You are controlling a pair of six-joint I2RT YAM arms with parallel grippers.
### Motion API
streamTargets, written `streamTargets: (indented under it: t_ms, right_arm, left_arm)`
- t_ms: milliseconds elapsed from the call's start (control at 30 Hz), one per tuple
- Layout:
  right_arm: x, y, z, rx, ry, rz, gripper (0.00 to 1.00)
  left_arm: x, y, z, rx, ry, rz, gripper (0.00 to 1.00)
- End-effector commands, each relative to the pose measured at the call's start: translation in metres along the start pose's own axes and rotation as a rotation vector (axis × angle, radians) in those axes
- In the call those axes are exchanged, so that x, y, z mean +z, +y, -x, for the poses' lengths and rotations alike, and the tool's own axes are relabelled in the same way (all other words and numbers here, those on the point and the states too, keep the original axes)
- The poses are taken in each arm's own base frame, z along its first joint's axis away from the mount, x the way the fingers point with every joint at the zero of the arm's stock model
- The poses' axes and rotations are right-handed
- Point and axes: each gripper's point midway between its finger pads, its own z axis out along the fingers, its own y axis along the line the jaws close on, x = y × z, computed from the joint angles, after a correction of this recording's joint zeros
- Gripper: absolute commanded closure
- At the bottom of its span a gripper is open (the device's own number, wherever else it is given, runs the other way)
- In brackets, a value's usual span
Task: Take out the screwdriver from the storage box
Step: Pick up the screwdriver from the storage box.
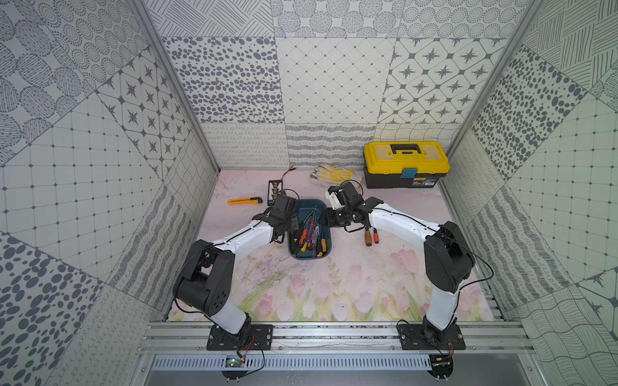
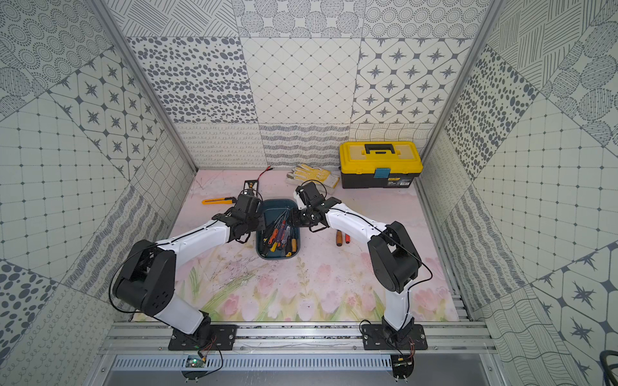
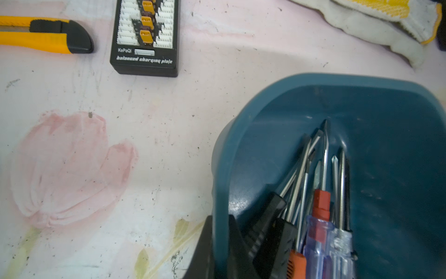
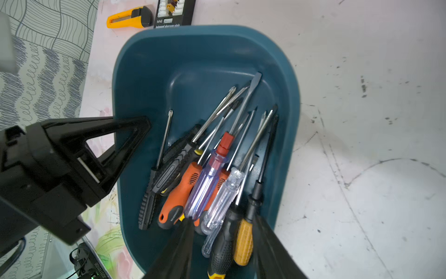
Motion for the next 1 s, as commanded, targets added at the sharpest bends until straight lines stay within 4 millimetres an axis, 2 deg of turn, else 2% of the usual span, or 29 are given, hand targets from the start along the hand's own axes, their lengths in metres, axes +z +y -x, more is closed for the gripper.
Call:
streamTargets:
  t_ms: [0,233,467,767,967]
  right_arm:
    - [0.016,0.02,0.006,0.014,-0.011,0.039,0.55]
    - [0.043,0.008,-0.01,0.065,0.046,-0.034,0.57]
    - [0.048,-0.006,-0.023,0.077,0.08,-0.109,0.61]
    - [0.064,-0.008,-0.038,0.081,0.138,-0.113,0.64]
    - [0.071,-0.019,-0.046,0.072,0.181,-0.184,0.66]
  left_arm:
    - [-0.008,-0.02,0.027,-0.04,-0.103,-0.105,1.0]
    - [-0.011,-0.019,0.027,-0.046,-0.109,-0.108,1.0]
    - [-0.011,-0.017,0.028,-0.043,-0.113,-0.096,1.0]
    - [-0.009,-0.018,0.027,-0.047,-0.103,-0.096,1.0]
    - [-0.009,-0.022,0.026,-0.044,-0.11,-0.118,1.0]
